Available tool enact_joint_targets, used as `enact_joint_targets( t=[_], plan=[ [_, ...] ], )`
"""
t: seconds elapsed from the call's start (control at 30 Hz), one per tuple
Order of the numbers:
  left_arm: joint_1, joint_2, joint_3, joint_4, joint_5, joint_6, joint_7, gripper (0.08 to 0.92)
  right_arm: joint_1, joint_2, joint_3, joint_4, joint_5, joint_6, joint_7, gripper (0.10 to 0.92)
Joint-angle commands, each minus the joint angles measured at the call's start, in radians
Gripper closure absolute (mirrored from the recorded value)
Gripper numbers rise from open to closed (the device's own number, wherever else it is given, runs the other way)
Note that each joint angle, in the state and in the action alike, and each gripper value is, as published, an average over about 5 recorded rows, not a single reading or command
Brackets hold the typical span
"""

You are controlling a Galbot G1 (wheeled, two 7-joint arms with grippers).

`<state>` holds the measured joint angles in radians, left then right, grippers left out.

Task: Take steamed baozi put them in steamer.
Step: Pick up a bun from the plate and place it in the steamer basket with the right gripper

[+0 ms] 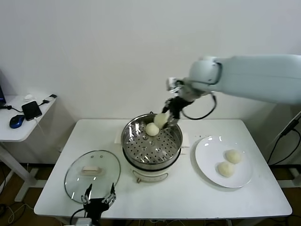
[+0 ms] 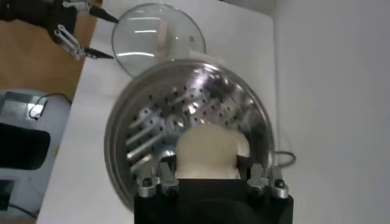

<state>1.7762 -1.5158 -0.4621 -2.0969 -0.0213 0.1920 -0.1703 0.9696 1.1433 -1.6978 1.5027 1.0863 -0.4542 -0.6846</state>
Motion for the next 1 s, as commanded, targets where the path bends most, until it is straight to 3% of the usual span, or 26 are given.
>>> enact_joint_targets(
  t=[0.03,0.6,0.9,1.0],
  plan=[
    [0.001,-0.002,-0.007,-0.014,-0.002,0.001,0.001,0.177,-0.194,0.191,0.049,-0.073,-0.013,-0.092,0.12,0.372],
    [-0.001,0.007,-0.016,-0.007,-0.009,-0.003,-0.002,0.177,-0.412,0.246,0.131,-0.288,-0.125,-0.102,0.174,0.372],
    [-0.014,0.009,-0.016,0.003,-0.016,-0.003,-0.004,0.177,-0.411,0.256,0.144,-0.311,-0.133,-0.072,0.168,0.369],
    [-0.016,0.008,-0.016,0.004,-0.017,-0.003,-0.004,0.177,-0.378,0.236,0.139,-0.288,-0.133,-0.04,0.118,0.325]
  ],
)
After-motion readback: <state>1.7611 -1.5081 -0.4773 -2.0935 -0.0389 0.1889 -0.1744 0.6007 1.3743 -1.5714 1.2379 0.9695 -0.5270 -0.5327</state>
